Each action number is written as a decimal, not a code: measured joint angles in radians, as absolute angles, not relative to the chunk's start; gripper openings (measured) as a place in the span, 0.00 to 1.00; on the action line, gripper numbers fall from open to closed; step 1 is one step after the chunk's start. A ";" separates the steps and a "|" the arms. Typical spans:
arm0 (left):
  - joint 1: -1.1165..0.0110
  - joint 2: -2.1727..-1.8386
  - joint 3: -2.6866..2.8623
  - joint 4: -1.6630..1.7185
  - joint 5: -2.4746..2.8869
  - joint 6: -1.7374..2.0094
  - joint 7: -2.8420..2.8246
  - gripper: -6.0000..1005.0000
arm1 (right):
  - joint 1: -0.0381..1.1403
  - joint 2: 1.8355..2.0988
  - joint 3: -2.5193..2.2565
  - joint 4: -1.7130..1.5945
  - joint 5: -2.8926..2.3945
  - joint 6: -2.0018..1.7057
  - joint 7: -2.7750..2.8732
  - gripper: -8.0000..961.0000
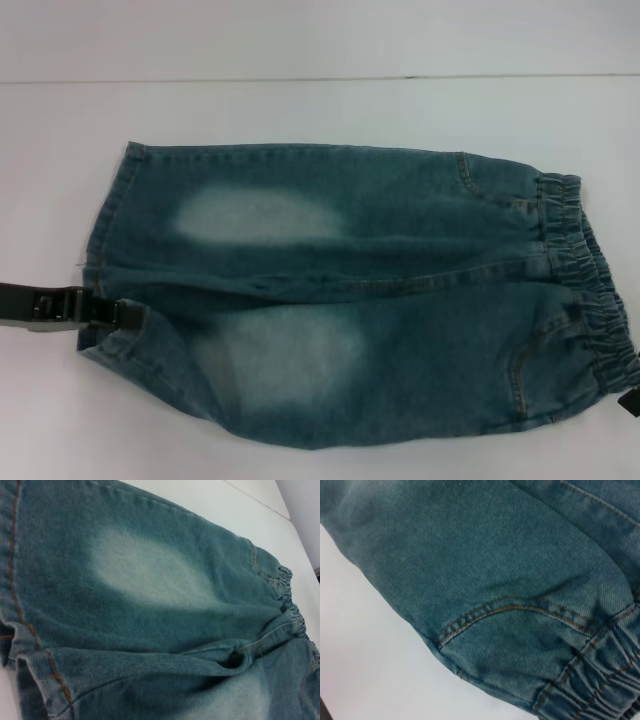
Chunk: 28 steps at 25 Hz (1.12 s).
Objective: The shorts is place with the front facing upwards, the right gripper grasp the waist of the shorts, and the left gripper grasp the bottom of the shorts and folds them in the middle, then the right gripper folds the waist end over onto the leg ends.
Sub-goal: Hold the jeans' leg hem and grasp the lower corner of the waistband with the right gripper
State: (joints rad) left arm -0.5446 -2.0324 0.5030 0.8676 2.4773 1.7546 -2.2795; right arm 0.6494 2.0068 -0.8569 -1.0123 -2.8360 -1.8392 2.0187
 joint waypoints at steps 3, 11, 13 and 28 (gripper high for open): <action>-0.545 -2.032 0.503 0.868 2.477 1.754 -2.279 0.01 | 0.653 2.010 -0.855 -1.012 -2.836 -1.838 2.018 0.92; -0.538 -2.032 0.503 0.866 2.477 1.748 -2.274 0.01 | 0.657 2.008 -0.841 -0.991 -2.806 -1.827 2.007 0.92; -0.537 -2.032 0.503 0.866 2.477 1.747 -2.274 0.01 | 0.655 2.005 -0.840 -0.991 -2.787 -1.827 2.005 0.92; -0.537 -2.032 0.503 0.865 2.477 1.750 -2.273 0.01 | 0.652 1.986 -0.846 -0.990 -2.812 -1.864 2.006 0.91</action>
